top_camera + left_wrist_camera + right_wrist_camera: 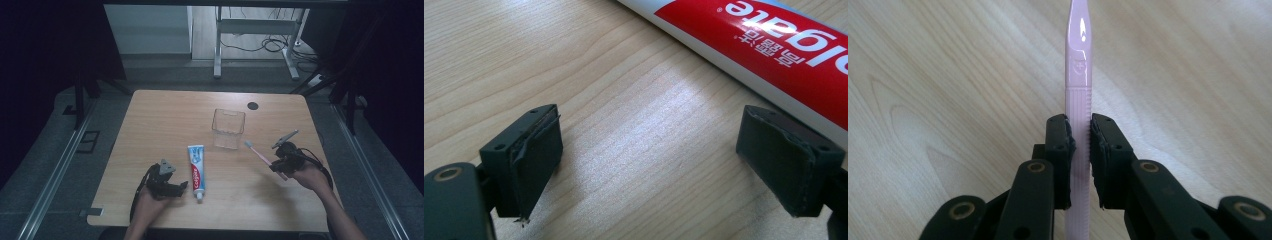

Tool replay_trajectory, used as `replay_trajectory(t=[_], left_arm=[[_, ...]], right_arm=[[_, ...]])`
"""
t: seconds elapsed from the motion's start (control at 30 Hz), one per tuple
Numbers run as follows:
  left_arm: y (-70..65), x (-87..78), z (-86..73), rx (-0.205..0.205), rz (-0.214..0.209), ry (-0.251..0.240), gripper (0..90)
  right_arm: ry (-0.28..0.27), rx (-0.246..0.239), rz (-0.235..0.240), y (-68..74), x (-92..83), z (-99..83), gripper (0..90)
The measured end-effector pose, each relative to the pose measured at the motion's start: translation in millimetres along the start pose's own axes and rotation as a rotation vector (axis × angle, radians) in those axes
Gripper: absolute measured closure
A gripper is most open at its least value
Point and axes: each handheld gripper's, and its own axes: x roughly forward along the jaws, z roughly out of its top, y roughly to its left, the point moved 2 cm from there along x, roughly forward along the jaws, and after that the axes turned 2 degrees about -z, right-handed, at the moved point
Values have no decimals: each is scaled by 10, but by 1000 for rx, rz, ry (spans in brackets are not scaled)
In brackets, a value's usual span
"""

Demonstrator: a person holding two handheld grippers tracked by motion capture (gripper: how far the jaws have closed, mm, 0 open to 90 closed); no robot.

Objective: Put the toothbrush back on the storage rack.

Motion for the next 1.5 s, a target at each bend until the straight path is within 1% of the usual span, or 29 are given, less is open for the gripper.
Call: replay_trajectory(t=[0.23,0.33,0.43,0.5,0.57,0.6,0.73,0.8,0.9,0.93,1.03,1.17,1.47,1.5], left_arm=[[1,0,0,1,0,0,114],[2,0,1,3,-1,0,114],[3,0,1,4,0,0,114],[2,0,1,3,-1,0,114],[2,0,1,4,-1,0,114],[3,0,1,4,0,0,113],[3,0,1,4,-1,0,113],[2,0,1,3,0,0,114],[0,0,0,1,-1,0,113],[0,0,0,1,-1,0,113],[-1,1,0,-2,-1,-1,114],[-1,2,1,-1,0,-3,113],[3,2,2,4,0,-3,113],[3,2,2,4,0,-3,113]], right_arm=[[-81,25,-18,-29,-126,5,786],[-109,25,-20,-13,-166,30,786],[-120,23,-19,-2,-177,46,786],[-132,28,-3,6,-180,62,786],[-139,30,-5,14,-179,77,786],[-149,32,3,21,-179,94,786],[-156,27,3,37,-183,123,786],[-174,29,2,52,-203,159,786],[-186,30,4,59,-222,184,786],[-199,30,0,65,-241,209,786],[-209,31,-1,72,-263,235,786],[-240,23,-4,98,-302,301,786],[-277,15,-6,147,-312,413,786],[-291,11,-8,158,-311,445,786]])
